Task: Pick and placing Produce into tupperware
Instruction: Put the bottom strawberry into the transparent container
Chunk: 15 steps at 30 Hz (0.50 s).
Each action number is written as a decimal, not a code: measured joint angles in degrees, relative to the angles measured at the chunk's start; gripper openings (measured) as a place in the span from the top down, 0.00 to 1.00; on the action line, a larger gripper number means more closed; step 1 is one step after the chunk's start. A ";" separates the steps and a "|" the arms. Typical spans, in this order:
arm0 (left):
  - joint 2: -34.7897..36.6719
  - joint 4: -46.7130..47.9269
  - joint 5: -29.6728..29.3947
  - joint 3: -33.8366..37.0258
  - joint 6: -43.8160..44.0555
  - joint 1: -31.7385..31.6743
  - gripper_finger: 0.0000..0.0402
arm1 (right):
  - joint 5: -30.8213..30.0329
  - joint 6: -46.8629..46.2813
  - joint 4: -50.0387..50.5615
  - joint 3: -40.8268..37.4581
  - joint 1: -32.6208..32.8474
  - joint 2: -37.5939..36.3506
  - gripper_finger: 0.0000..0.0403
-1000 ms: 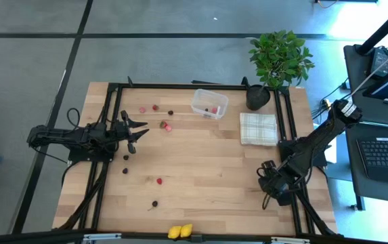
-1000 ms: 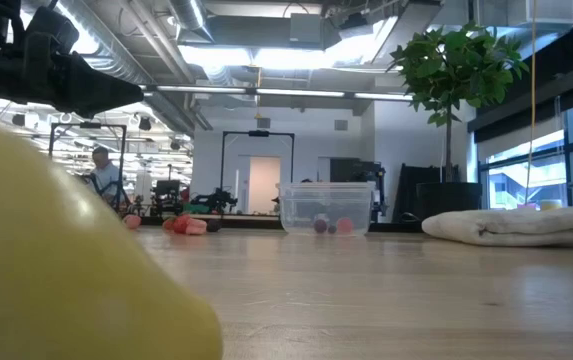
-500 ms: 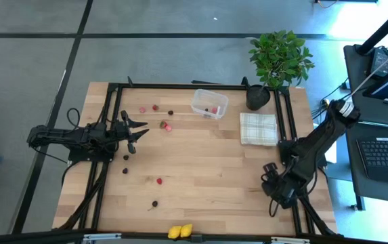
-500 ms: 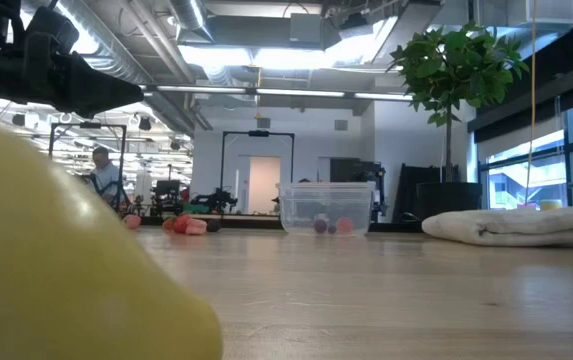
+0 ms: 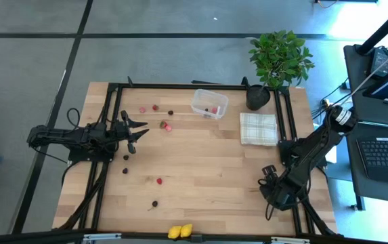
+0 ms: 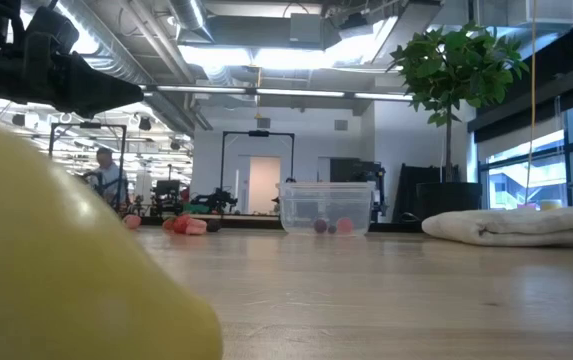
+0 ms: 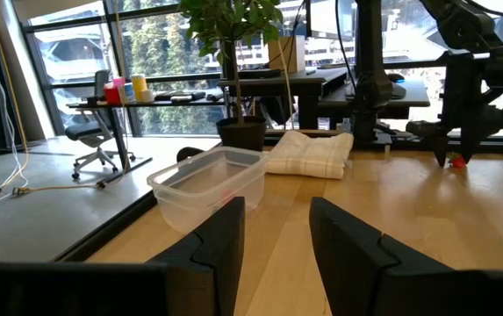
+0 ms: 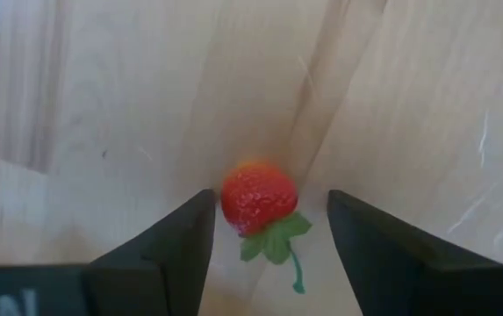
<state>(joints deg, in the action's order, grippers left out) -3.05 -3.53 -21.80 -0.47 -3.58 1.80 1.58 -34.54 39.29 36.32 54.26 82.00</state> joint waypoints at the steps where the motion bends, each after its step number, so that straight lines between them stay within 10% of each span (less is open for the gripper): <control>1: 0.01 0.00 0.00 0.00 -0.02 0.00 0.69 | -0.01 -0.28 0.03 0.02 0.00 0.04 0.44; 15: 0.00 0.00 0.00 -0.01 0.05 -0.02 0.69 | -0.04 -4.17 0.07 0.02 0.00 0.09 0.45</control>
<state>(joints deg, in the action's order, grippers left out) -3.05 -3.53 -21.80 -0.48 -3.52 1.78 1.54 -38.72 39.35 36.34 54.26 82.08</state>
